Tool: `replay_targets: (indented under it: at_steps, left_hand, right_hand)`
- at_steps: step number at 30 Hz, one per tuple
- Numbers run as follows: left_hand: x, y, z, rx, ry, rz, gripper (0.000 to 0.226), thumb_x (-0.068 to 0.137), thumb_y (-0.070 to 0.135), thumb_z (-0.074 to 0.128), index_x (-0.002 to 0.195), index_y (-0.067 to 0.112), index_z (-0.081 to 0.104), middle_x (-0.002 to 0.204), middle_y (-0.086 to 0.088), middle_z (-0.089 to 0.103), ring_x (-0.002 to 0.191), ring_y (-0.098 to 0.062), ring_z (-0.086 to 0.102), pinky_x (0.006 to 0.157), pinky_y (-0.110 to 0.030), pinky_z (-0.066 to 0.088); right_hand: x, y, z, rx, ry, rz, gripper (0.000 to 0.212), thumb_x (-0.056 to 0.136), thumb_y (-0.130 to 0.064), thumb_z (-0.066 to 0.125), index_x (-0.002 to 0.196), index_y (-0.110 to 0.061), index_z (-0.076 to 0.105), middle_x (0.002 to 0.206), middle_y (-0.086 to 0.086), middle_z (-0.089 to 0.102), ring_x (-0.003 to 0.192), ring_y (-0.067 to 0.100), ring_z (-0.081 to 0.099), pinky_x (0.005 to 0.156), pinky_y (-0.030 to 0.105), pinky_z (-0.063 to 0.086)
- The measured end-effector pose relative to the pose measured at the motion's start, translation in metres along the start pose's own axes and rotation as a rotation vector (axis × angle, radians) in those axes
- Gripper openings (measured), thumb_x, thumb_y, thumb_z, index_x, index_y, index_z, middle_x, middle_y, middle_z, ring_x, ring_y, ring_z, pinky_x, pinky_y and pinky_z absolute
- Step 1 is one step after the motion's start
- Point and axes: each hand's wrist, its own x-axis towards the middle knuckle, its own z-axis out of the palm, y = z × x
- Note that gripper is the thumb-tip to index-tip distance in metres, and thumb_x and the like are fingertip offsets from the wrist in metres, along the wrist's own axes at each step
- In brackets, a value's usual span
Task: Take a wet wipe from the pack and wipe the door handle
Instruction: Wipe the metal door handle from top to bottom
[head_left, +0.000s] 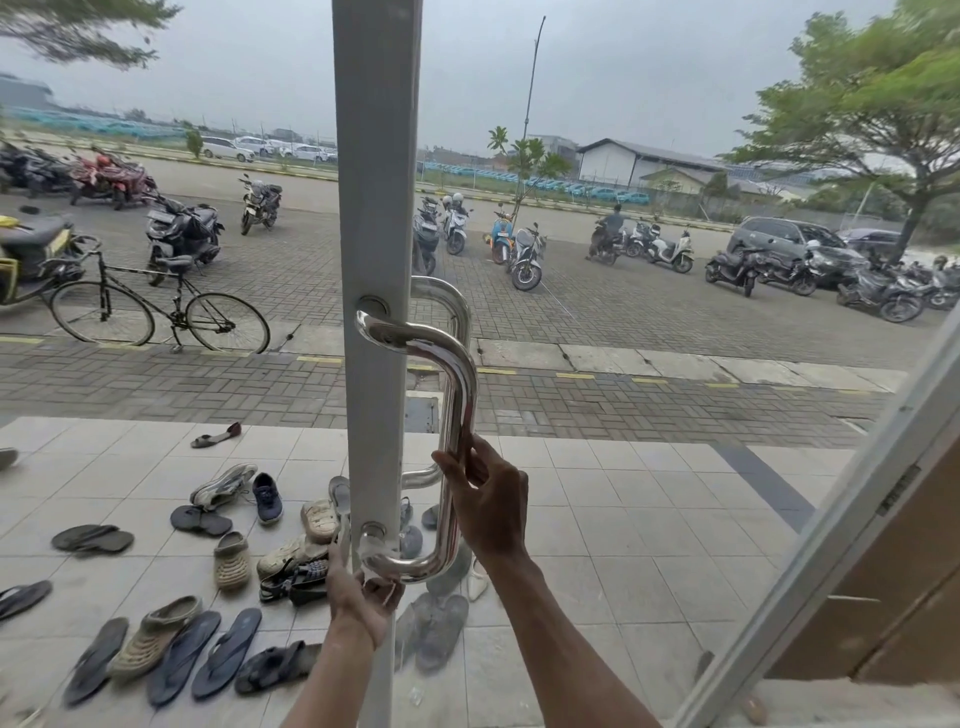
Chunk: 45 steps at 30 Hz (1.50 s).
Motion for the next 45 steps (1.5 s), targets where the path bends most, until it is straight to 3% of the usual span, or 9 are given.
replay_targets:
  at_steps: [10, 15, 21, 24, 28, 36, 40, 43, 45]
  left_hand:
    - [0.021, 0.033, -0.003, 0.125, -0.044, 0.030, 0.097, 0.082, 0.080, 0.043, 0.132, -0.003, 0.051, 0.129, -0.023, 0.060, 0.105, -0.035, 0.061, 0.074, -0.038, 0.051]
    - [-0.007, -0.007, -0.001, 0.174, -0.044, -0.006, 0.084, 0.088, 0.074, 0.044, 0.129, 0.002, 0.057, 0.097, -0.019, 0.063, 0.080, -0.026, 0.059, 0.068, -0.033, 0.047]
    - [-0.028, -0.045, 0.013, 0.083, -0.143, -0.120, 0.102, 0.083, 0.083, 0.039, 0.121, -0.009, 0.061, 0.114, -0.029, 0.069, 0.092, -0.033, 0.069, 0.076, -0.035, 0.047]
    - [-0.037, -0.035, 0.022, -0.017, -0.042, 0.009, 0.086, 0.087, 0.078, 0.038, 0.127, 0.004, 0.055, 0.102, -0.024, 0.066, 0.085, -0.031, 0.062, 0.071, -0.034, 0.046]
    - [-0.028, -0.001, 0.013, -0.112, -0.034, 0.170, 0.080, 0.089, 0.075, 0.037, 0.133, 0.010, 0.053, 0.120, -0.019, 0.062, 0.097, -0.028, 0.060, 0.076, -0.038, 0.047]
    - [-0.040, -0.042, 0.027, -0.109, -0.065, 0.134, 0.064, 0.090, 0.068, 0.048, 0.130, 0.017, 0.050, 0.093, -0.008, 0.059, 0.081, -0.015, 0.057, 0.082, -0.027, 0.046]
    - [-0.052, -0.080, 0.055, -0.072, -0.198, 0.097, 0.088, 0.077, 0.077, 0.060, 0.137, 0.014, 0.052, 0.135, -0.013, 0.054, 0.129, -0.024, 0.049, 0.119, -0.045, 0.027]
    - [-0.073, -0.086, 0.078, -0.022, -0.282, 0.228, 0.084, 0.080, 0.077, 0.053, 0.145, 0.024, 0.050, 0.149, -0.006, 0.051, 0.138, -0.021, 0.045, 0.121, -0.046, 0.025]
    - [-0.082, -0.081, 0.085, 0.071, -0.158, 0.323, 0.084, 0.088, 0.070, 0.043, 0.152, 0.017, 0.038, 0.154, -0.010, 0.044, 0.134, -0.016, 0.046, 0.114, -0.035, 0.030]
  right_hand:
    - [0.000, 0.001, 0.001, -0.008, 0.007, -0.003, 0.046, 0.085, -0.060, 0.067, 0.121, -0.033, 0.068, 0.093, -0.015, 0.078, 0.086, -0.004, 0.072, 0.081, 0.033, 0.061]
    - [0.000, 0.000, 0.001, -0.013, 0.010, -0.005, 0.046, 0.086, -0.061, 0.066, 0.121, -0.032, 0.068, 0.091, -0.016, 0.078, 0.083, -0.004, 0.072, 0.079, 0.033, 0.061]
    - [0.000, -0.004, 0.001, -0.016, 0.011, 0.017, 0.040, 0.085, -0.058, 0.068, 0.116, -0.033, 0.069, 0.084, -0.016, 0.077, 0.078, -0.001, 0.072, 0.075, 0.034, 0.061]
    - [-0.001, -0.006, -0.001, -0.020, -0.003, 0.029, 0.038, 0.085, -0.056, 0.068, 0.115, -0.032, 0.070, 0.082, -0.016, 0.077, 0.077, -0.002, 0.072, 0.075, 0.034, 0.059]
    - [-0.002, -0.005, -0.001, -0.036, 0.006, 0.026, 0.042, 0.084, -0.060, 0.067, 0.117, -0.033, 0.068, 0.089, -0.016, 0.078, 0.085, -0.004, 0.072, 0.078, 0.034, 0.059]
    - [-0.005, -0.009, 0.001, -0.059, 0.045, 0.034, 0.042, 0.085, -0.061, 0.066, 0.116, -0.032, 0.069, 0.087, -0.016, 0.077, 0.083, -0.003, 0.072, 0.076, 0.033, 0.059]
    - [-0.005, -0.012, -0.001, -0.059, 0.040, 0.037, 0.037, 0.087, -0.055, 0.069, 0.115, -0.031, 0.069, 0.087, -0.014, 0.077, 0.081, -0.003, 0.072, 0.075, 0.033, 0.059]
    - [-0.005, -0.014, -0.003, -0.059, 0.033, 0.040, 0.035, 0.087, -0.052, 0.070, 0.112, -0.029, 0.071, 0.087, -0.013, 0.078, 0.081, -0.003, 0.072, 0.075, 0.033, 0.060]
    - [-0.005, -0.015, -0.002, -0.059, 0.027, 0.038, 0.037, 0.086, -0.056, 0.068, 0.113, -0.030, 0.070, 0.089, -0.015, 0.078, 0.083, -0.004, 0.072, 0.077, 0.034, 0.060]
